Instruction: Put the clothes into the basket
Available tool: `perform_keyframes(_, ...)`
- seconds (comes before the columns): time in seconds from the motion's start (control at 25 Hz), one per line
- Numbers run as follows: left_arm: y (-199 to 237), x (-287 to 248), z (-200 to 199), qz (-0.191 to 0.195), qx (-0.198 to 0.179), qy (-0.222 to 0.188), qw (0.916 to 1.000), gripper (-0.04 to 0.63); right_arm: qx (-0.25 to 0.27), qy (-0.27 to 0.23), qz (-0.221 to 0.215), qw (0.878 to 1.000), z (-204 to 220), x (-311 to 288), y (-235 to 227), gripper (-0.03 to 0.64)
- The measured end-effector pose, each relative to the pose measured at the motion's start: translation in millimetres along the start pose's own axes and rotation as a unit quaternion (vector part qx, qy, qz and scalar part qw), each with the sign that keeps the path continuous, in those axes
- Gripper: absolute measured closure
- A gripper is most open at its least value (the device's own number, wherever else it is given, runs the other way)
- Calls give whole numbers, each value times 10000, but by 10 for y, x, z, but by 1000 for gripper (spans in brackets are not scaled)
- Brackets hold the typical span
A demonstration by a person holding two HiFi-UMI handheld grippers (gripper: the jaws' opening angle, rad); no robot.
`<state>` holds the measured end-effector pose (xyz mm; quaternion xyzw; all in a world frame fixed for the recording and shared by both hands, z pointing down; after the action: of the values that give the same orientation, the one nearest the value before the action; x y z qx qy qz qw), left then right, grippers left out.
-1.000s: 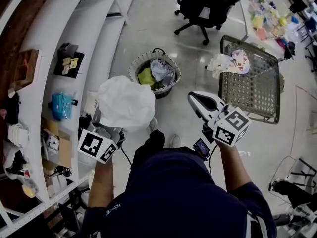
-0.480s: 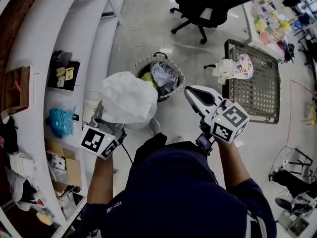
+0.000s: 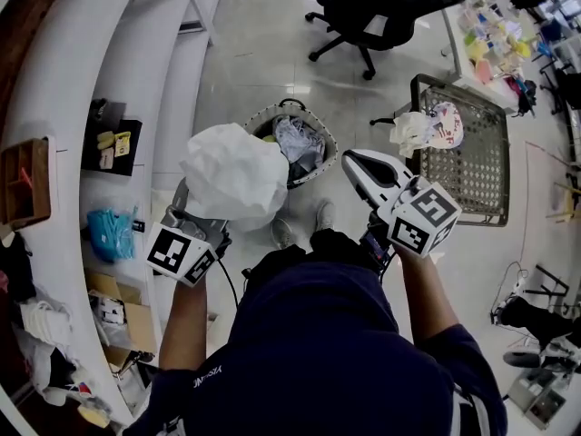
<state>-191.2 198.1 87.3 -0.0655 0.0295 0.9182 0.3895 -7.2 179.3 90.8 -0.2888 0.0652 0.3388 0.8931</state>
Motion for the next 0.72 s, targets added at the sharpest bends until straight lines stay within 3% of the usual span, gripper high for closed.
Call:
perform_keyframes(0.28,204,-274,126,-87,88,238,9996,460,-217,88,-71,9997,-66,-267,-371,609)
perform_keyframes(0.72,580,-1193,522,-527,292,763,9953,460,-562,578,-446,9957,-142,-807,-1403,610)
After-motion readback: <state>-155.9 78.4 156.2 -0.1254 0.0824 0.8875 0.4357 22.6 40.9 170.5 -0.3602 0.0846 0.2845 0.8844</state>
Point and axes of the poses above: the fingertips, and each gripper's own axes: x backward along the fingers, y to its left, z out of its underside, the point moved 1 cm from there along x, backward along the fingers, and after that the axes turned 10 degrees about -x, right-handed, at the moved point
